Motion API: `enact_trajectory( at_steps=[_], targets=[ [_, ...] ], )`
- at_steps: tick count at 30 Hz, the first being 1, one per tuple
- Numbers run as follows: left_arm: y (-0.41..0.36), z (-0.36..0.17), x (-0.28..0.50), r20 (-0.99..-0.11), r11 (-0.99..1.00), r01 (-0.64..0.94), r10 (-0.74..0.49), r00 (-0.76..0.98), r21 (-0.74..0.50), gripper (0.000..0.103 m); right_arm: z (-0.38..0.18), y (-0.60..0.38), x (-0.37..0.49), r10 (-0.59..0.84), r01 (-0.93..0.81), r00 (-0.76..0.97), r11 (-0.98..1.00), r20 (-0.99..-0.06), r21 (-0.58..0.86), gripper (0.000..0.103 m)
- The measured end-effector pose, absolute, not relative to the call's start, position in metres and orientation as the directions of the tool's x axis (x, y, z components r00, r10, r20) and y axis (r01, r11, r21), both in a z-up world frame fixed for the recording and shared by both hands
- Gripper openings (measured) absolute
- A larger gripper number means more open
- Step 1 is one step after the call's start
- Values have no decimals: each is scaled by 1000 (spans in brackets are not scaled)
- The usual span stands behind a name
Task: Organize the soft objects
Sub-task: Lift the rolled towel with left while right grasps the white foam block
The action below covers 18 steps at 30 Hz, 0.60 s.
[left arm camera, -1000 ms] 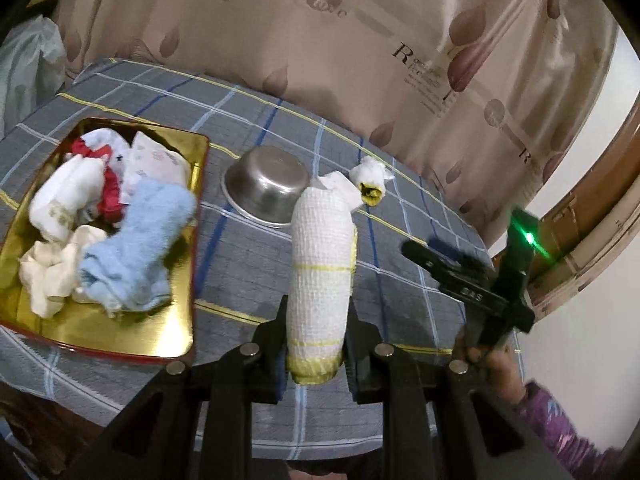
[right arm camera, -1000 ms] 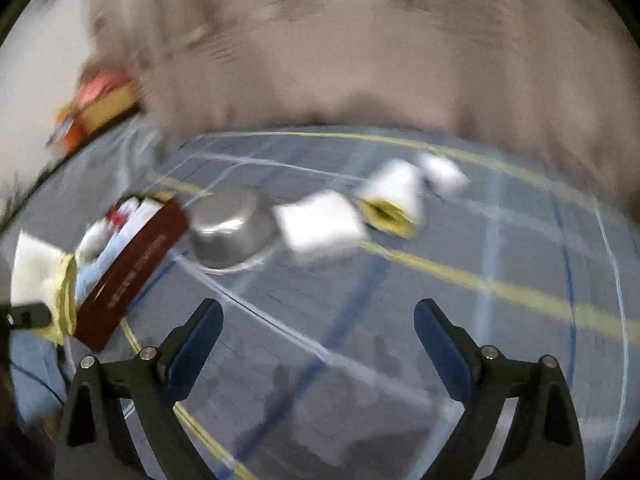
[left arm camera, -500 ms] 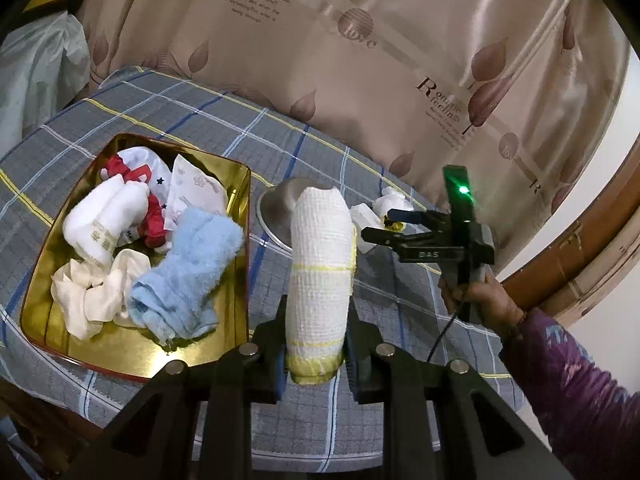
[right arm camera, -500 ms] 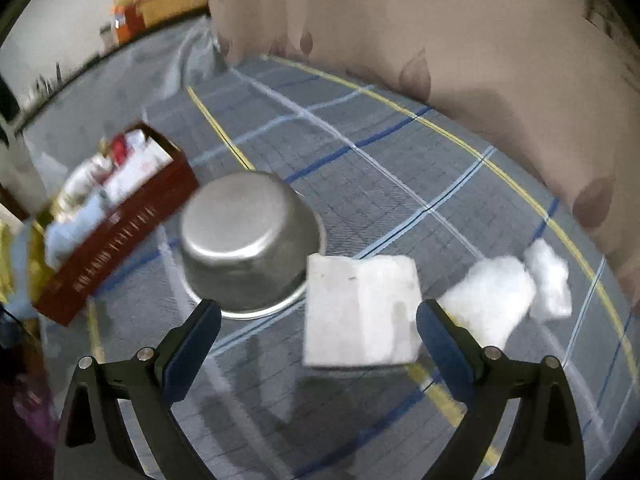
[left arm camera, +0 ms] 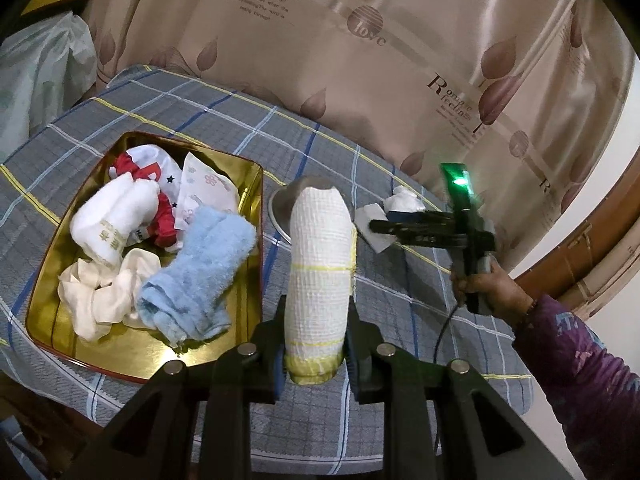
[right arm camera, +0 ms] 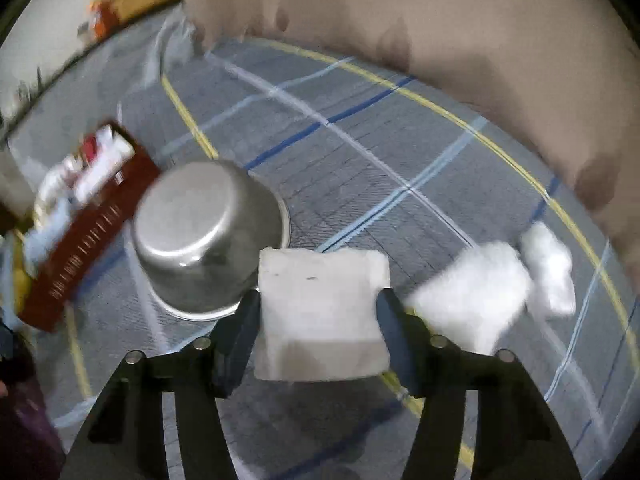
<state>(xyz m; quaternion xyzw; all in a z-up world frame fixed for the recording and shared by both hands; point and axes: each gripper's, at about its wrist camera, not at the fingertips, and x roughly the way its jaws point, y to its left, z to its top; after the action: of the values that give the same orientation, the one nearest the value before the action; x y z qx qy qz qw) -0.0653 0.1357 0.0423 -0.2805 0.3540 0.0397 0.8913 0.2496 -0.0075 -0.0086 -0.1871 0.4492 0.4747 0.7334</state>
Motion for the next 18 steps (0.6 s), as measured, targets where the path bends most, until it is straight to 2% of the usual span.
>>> enact_trajectory(
  at_steps=[2, 3, 5, 7, 8, 9, 10, 15, 18],
  targets=[
    [135, 43, -66, -654, 839, -273, -124, 746, -470, 23, -6, -17, 238, 530, -858, 167, 493, -831, 141, 31],
    [135, 43, -66, -654, 838, -276, -121, 747, -470, 23, -7, -19, 234, 520, -856, 184, 501, -834, 124, 31],
    [135, 44, -68, -652, 835, -280, -119, 749, -474, 23, -3, -19, 225, 513, -858, 215, 505, -831, 89, 31],
    [133, 45, -70, -652, 837, -281, -114, 749, -469, 23, 2, -15, 224, 513, -870, 214, 487, -831, 77, 37],
    [131, 46, -71, -653, 841, -280, -110, 750, -464, 23, 4, -11, 225, 506, -872, 224, 486, -833, 61, 61],
    [130, 47, -72, -651, 842, -279, -107, 752, -461, 23, 5, -8, 225, 498, -871, 249, 489, -831, 33, 94],
    [129, 49, -73, -648, 842, -276, -109, 754, -463, 23, 6, -4, 224, 500, -877, 262, 480, -826, 12, 103],
    [128, 56, -74, -637, 853, -267, -95, 765, -448, 23, -6, 19, 229, 439, -903, 270, 425, -857, -67, 103],
    [131, 56, -73, -637, 852, -270, -92, 766, -448, 23, -19, 25, 238, 427, -922, 148, 386, -892, 32, 103]
  ],
)
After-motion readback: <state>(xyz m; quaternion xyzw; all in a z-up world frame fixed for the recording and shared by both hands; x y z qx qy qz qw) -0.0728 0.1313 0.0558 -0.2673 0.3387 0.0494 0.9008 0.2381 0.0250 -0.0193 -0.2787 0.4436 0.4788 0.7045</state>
